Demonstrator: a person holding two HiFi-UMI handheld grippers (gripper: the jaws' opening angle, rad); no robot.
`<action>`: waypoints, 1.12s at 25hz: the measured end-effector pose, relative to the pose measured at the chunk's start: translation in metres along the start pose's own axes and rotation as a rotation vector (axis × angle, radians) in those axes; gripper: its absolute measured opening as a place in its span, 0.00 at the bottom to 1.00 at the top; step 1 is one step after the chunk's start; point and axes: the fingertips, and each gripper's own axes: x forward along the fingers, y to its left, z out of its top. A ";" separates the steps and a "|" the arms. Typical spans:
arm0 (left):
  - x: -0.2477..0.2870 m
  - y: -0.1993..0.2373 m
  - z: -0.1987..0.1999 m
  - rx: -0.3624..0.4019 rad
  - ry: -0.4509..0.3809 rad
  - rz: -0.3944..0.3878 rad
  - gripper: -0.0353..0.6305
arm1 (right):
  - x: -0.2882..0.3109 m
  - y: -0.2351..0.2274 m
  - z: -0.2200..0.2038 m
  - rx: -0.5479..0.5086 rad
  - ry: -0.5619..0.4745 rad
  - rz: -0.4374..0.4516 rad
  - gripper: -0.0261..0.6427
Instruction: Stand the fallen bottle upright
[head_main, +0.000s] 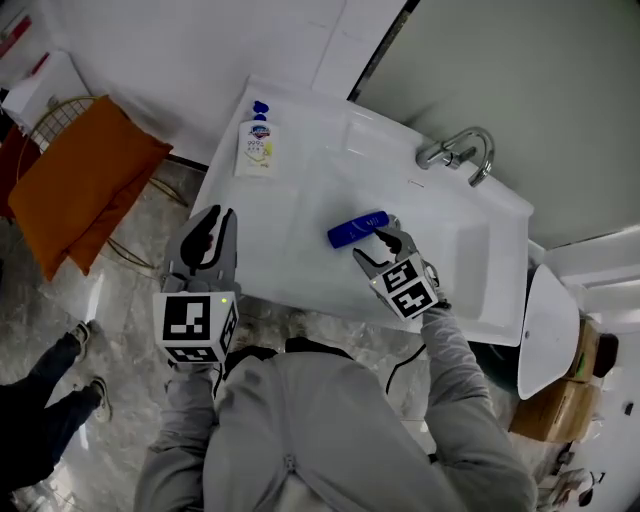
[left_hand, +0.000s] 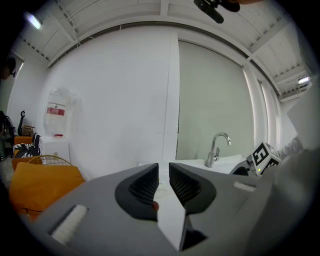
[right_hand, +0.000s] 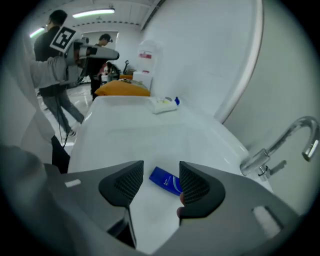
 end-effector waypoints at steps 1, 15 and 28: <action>0.001 -0.003 -0.001 -0.004 0.002 0.018 0.23 | 0.009 -0.001 -0.010 -0.036 0.032 0.035 0.35; -0.014 -0.006 -0.010 -0.020 0.061 0.275 0.23 | 0.091 -0.015 -0.068 -0.582 0.255 0.354 0.40; -0.031 0.003 -0.021 -0.017 0.113 0.401 0.23 | 0.147 -0.011 -0.112 -0.923 0.395 0.496 0.42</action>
